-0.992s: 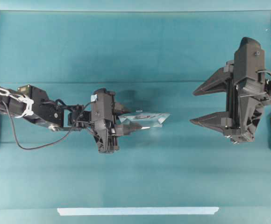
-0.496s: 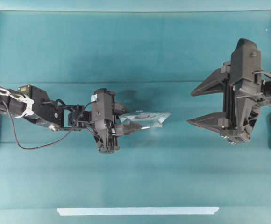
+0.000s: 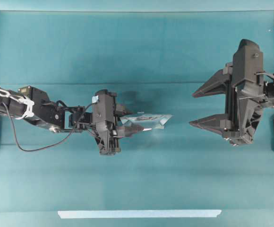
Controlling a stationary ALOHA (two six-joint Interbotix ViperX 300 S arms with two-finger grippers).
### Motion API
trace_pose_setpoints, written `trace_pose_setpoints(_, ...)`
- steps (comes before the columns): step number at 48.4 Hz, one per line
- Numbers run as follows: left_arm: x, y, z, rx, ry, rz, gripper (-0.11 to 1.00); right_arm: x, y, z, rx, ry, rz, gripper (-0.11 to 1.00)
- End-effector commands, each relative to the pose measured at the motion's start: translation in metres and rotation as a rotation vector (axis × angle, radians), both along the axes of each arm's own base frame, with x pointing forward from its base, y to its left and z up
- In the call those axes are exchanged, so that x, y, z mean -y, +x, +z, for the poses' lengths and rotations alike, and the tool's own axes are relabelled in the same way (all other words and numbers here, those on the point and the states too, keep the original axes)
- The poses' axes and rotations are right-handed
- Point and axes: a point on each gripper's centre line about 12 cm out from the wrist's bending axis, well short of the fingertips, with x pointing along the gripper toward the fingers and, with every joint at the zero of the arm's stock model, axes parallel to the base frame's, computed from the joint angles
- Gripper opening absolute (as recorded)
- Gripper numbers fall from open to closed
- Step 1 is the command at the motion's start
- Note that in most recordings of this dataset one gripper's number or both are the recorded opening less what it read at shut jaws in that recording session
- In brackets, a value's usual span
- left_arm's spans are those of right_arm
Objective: Hand over the silver zip bag and make it stand upright.
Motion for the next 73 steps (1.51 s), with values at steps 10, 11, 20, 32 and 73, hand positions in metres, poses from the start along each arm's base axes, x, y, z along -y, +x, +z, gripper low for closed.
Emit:
trace_pose_setpoints(10,0.001,0.000,0.001,-0.003,-0.003,-0.002,0.28,0.000,0.001,0.005,0.019,0.009,-0.007,0.89)
trace_pose_setpoints(11,0.001,-0.001,0.000,-0.003,-0.003,-0.002,0.28,0.000,0.001,0.005,0.019,0.009,-0.007,0.89)
trace_pose_setpoints(20,0.002,0.000,0.001,-0.001,-0.003,-0.003,0.28,0.000,0.000,0.005,0.014,0.009,-0.007,0.89)
trace_pose_setpoints(32,0.001,0.001,0.003,0.003,-0.003,-0.002,0.28,0.000,-0.003,0.004,0.011,0.008,-0.006,0.89)
trace_pose_setpoints(73,0.002,0.001,0.002,0.002,-0.004,-0.002,0.28,0.000,-0.007,-0.004,-0.027,0.008,-0.007,0.89)
